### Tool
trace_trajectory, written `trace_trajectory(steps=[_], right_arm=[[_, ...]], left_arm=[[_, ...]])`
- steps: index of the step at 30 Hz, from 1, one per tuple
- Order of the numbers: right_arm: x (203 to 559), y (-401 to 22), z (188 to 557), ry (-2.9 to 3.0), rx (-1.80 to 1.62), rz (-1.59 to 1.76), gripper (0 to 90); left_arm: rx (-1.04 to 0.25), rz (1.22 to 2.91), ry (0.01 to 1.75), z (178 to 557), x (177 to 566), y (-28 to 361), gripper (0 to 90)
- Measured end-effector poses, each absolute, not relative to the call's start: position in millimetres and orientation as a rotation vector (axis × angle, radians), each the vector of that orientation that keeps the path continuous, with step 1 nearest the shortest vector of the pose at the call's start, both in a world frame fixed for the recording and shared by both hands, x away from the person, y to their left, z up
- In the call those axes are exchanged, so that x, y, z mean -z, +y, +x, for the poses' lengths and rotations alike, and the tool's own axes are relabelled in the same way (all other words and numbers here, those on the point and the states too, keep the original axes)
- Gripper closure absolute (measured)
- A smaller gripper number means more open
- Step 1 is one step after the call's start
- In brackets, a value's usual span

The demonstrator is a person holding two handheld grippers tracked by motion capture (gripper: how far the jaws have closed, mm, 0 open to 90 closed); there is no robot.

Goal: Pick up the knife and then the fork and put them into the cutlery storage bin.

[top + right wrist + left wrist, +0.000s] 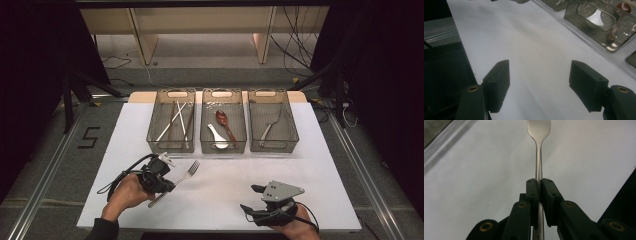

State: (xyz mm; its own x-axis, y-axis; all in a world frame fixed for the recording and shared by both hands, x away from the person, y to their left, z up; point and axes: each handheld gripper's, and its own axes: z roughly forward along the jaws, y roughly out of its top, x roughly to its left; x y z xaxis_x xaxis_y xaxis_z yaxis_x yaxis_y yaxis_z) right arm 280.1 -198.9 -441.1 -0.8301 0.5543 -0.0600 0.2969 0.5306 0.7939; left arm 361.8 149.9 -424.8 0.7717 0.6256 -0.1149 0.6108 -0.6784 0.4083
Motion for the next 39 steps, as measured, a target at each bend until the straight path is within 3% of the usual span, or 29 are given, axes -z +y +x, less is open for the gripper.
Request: trace_trajectory(steps=[15, 39], right_arm=[[441.4, -198.0, 280.3, 2.47, -1.196, 0.711, 33.8], [440.8, -201.0, 280.7, 2.461, -1.217, 0.717, 33.8]], left_arm=[[-0.106, 2.45, 0.857, 384.9, 396.9, 106.4, 83.3], [-0.149, 2.259, 0.802, 480.6, 350.8, -17.1, 83.2]])
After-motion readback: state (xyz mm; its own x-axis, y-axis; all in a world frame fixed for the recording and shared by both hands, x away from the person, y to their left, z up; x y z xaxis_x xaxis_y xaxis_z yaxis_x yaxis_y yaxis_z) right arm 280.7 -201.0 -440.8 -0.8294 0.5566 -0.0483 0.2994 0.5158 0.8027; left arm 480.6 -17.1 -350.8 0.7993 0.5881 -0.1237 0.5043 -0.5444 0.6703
